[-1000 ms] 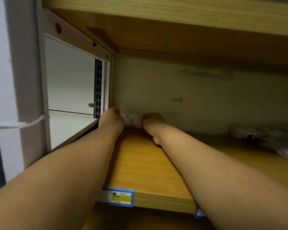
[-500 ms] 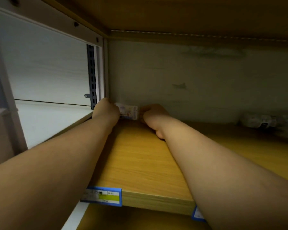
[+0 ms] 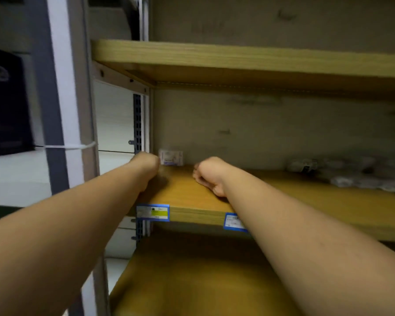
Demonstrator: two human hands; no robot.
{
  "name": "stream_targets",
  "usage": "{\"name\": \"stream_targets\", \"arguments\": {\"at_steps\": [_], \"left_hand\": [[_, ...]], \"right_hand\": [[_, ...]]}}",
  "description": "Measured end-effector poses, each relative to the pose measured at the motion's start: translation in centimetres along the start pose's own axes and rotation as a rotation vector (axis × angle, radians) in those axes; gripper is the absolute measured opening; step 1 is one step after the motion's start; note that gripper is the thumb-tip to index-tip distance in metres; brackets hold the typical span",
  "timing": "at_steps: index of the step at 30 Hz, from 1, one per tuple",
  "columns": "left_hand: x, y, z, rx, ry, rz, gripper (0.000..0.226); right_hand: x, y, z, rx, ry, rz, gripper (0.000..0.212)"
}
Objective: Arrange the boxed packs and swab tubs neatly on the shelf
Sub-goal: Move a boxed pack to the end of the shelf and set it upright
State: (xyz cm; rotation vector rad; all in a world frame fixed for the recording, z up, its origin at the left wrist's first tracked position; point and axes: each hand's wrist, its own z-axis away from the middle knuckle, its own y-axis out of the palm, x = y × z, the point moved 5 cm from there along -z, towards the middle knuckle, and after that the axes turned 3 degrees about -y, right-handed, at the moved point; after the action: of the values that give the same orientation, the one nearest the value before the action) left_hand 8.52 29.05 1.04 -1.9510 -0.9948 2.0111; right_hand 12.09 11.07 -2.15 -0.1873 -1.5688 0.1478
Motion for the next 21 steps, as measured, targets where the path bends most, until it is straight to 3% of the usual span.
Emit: {"name": "stream_targets", "arguments": {"at_steps": [2,6,11,17,21], "left_hand": [[-0.2,0.0,3.1,-0.022,0.077,0.071,0.037],[-1.9,0.7,8.8,-0.043,0.242,-0.087,0.031],[-4.0,3.3,12.9,0.023,0.317,-0.073,0.041],[-4.5,8.1,14.5,0.086,0.282,-0.018,0.043],[-8.0,11.9,16.3,0.191,0.435,-0.040,0.044]], "right_hand": [[-0.4,-1.3,2.7,-0.015,-0.058,0.036,0.026],[0.5,-6.1,8.2,-0.069,-0.177,0.110,0.031],[-1.1,-12.1,11.1,-0.147,-0.148,0.187,0.023],[-2.3,-12.5,11.8,-0.192,-0.203,0.135,0.036],[-2.3,-13.0,11.7,-0.176,-0.172,0.092,0.038]]}}
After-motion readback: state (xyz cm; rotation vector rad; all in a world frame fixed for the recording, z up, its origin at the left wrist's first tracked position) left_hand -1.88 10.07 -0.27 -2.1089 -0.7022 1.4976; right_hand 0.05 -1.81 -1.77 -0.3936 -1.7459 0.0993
